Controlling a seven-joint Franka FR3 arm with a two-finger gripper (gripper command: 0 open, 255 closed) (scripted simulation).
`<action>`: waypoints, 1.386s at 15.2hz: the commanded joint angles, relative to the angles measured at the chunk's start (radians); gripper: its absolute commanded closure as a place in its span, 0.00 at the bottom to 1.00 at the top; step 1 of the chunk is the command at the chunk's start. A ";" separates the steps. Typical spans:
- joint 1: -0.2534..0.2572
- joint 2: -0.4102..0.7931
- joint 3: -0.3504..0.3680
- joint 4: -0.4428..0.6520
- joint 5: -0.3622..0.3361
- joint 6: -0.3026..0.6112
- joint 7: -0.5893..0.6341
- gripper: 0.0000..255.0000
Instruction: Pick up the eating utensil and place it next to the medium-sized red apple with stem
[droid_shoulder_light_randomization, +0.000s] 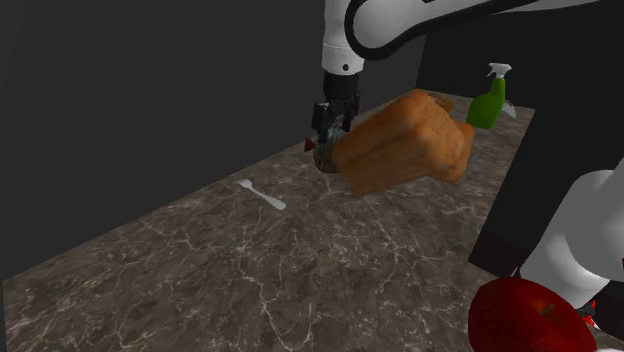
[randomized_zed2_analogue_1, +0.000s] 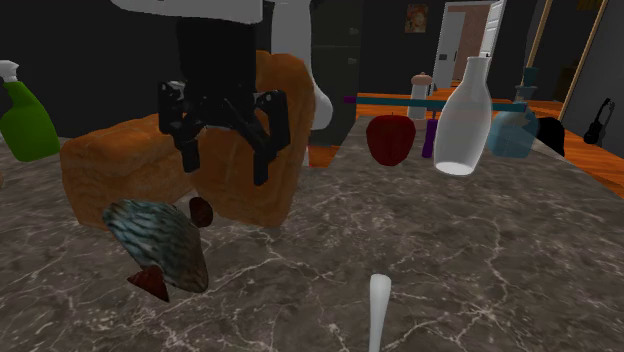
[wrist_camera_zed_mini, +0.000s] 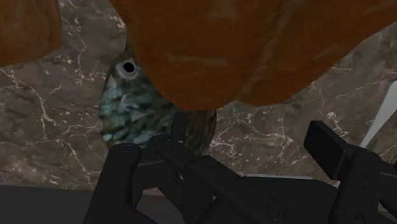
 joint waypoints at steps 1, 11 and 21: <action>0.032 0.088 0.003 0.045 0.223 -0.060 0.029 0.00; 0.116 0.462 0.053 0.416 0.171 -0.045 0.161 0.00; 0.154 0.576 0.059 0.455 0.152 0.032 0.188 0.00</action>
